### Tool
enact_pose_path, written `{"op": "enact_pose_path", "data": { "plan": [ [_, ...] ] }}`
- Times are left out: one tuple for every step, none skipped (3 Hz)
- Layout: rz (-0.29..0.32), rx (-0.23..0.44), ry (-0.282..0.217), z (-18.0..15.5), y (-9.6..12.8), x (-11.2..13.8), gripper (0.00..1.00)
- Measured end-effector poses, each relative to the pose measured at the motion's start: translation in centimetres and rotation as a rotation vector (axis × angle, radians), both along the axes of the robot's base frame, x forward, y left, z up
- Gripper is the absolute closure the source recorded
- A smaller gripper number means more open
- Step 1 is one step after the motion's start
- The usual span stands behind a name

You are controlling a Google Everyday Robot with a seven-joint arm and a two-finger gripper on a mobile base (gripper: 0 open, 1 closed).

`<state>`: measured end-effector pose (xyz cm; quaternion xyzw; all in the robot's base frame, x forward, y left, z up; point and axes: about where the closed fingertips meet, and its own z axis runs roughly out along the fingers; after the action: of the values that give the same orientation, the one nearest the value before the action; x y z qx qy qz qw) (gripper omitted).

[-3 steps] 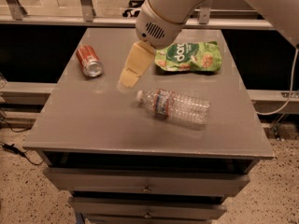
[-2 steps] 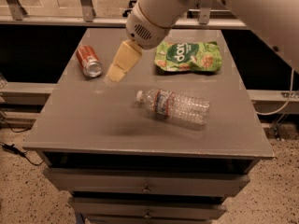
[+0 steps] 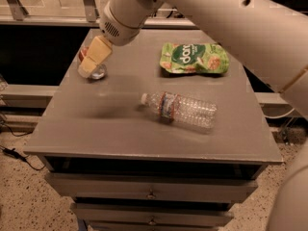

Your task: Place coke can upright

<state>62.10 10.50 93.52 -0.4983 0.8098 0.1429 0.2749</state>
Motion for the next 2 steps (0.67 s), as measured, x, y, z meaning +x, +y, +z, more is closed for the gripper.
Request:
{"op": "enact_pose_path", "data": {
  "plan": [
    [-0.06, -0.003, 0.008, -1.3, 2.6, 2.7, 0.0],
    [-0.126, -0.017, 0.03, -2.7, 4.3, 5.4, 0.0]
  ]
}}
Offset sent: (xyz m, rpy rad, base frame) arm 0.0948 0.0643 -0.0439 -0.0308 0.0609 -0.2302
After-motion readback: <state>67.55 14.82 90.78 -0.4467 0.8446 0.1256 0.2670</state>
